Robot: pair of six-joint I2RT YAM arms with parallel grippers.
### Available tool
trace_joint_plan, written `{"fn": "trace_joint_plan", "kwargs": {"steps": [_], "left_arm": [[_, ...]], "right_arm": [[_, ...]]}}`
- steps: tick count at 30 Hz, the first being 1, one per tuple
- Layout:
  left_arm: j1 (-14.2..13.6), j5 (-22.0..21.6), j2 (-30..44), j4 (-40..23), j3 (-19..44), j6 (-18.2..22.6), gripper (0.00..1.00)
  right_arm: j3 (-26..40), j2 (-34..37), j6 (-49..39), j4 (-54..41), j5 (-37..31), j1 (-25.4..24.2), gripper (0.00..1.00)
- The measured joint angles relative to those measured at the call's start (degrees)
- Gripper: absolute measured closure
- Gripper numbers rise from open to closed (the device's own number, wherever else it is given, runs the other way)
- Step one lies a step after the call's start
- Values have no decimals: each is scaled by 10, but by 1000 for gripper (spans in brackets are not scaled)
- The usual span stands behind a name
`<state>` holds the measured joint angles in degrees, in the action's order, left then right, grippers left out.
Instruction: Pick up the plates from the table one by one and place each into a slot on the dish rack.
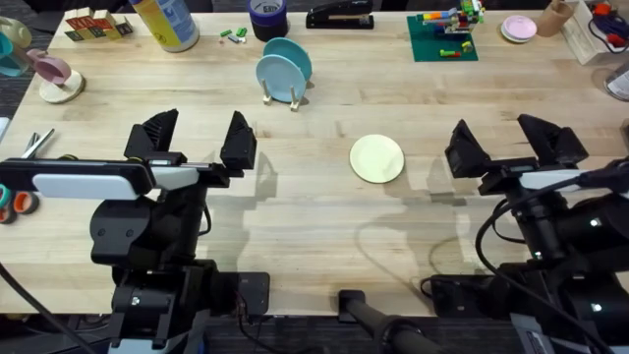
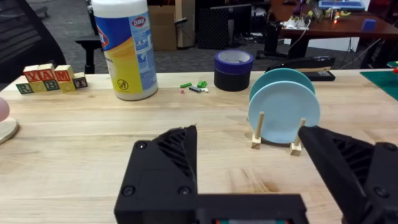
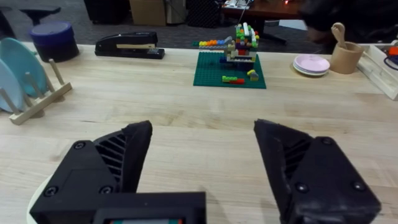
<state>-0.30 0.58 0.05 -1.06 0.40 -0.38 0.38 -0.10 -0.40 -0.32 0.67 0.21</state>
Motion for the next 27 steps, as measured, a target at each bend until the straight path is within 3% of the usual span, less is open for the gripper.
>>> {"fn": "trace_joint_plan", "kwargs": {"steps": [19,27], "left_arm": [[0,0,0,3,0,0,6],[0,0,0,88,0,0,6]], "right_arm": [[0,0,0,2,0,0,7],[0,0,0,103,0,0,7]]}}
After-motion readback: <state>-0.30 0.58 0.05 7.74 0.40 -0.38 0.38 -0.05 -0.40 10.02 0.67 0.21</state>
